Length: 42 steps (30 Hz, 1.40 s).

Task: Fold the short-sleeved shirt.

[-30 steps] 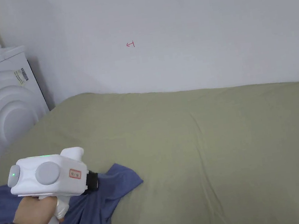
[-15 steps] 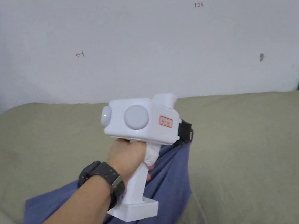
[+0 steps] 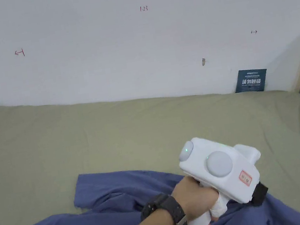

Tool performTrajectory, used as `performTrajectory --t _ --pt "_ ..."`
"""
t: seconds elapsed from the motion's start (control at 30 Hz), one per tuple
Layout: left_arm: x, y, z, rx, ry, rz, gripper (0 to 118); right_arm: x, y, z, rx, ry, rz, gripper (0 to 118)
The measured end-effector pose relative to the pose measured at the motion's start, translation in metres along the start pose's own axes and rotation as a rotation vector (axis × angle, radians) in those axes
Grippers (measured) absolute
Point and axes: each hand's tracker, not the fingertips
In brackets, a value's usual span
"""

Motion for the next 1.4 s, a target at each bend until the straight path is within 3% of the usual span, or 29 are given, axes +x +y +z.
performTrajectory --t 0.03,0.07,0.1,0.13,0.17,0.27,0.4,0.53,0.63,0.67,0.7,0.73,0.77,0.8,0.87,1.0,1.13,1.23,1.3,1.33,1.4 --pt "0.000 -0.007 -0.007 -0.002 0.029 -0.003 15 0.001 -0.001 0.000 -0.004 0.005 -0.007 3" --pt "-0.003 -0.014 -0.012 0.002 0.075 0.001 62 0.000 -0.002 -0.001 -0.009 0.007 -0.011 3" --pt "-0.005 -0.019 -0.014 0.009 0.103 0.014 95 -0.001 -0.002 -0.001 -0.010 0.008 -0.012 3" --pt "-0.008 -0.023 -0.012 0.004 0.124 0.050 115 -0.001 -0.003 -0.002 -0.009 0.012 -0.011 3" --pt "-0.013 -0.029 -0.008 0.000 0.129 0.087 118 -0.002 -0.004 -0.002 -0.008 0.015 -0.013 3" --pt "-0.021 -0.041 0.037 0.126 0.111 0.195 118 -0.002 -0.005 -0.005 0.003 0.033 -0.034 3" --pt "-0.014 -0.072 0.130 0.318 0.181 0.206 118 -0.001 -0.005 -0.010 0.003 0.022 -0.020 3" --pt "0.007 -0.143 0.226 0.476 0.521 0.214 118 -0.001 -0.002 -0.019 0.007 -0.015 0.010 3" --pt "0.026 -0.204 0.270 0.487 0.706 0.316 116 -0.004 0.001 -0.023 0.020 -0.010 0.028 3" --pt "0.029 -0.224 0.282 0.484 0.731 0.353 109 -0.006 0.001 -0.024 0.027 -0.008 0.033 3" --pt "0.036 -0.243 0.292 0.489 0.766 0.382 92 -0.008 0.001 -0.026 0.035 -0.009 0.044 3" --pt "0.043 -0.257 0.299 0.493 0.793 0.423 62 -0.010 0.000 -0.028 0.040 -0.009 0.058 3" --pt "0.050 -0.271 0.306 0.520 0.801 0.463 11 -0.013 0.000 -0.029 0.037 -0.017 0.077 3" --pt "0.053 -0.283 0.308 0.539 0.830 0.490 0 -0.014 -0.001 -0.031 0.031 -0.023 0.089 3" --pt "0.068 -0.306 0.315 0.561 0.918 0.468 0 -0.016 -0.008 -0.036 0.019 -0.026 0.100 3" --pt "0.077 -0.327 0.318 0.506 0.956 0.498 0 -0.016 -0.022 -0.038 -0.030 -0.004 0.084 3" --pt "0.039 -0.327 0.320 0.464 0.948 0.551 0 -0.012 -0.030 -0.041 -0.049 0.000 0.065 3" --pt "-0.009 -0.315 0.327 0.452 0.925 0.602 8 -0.006 -0.029 -0.044 -0.054 0.000 0.042 3" --pt "-0.055 -0.308 0.332 0.368 0.917 0.639 85 -0.002 -0.026 -0.049 -0.062 -0.005 0.036 3" --pt "-0.082 -0.301 0.331 0.335 0.880 0.648 114 0.001 -0.025 -0.052 -0.069 -0.005 0.035 3" --pt "-0.130 -0.293 0.338 0.357 0.782 0.672 118 0.005 -0.024 -0.060 -0.083 -0.004 0.036 4"
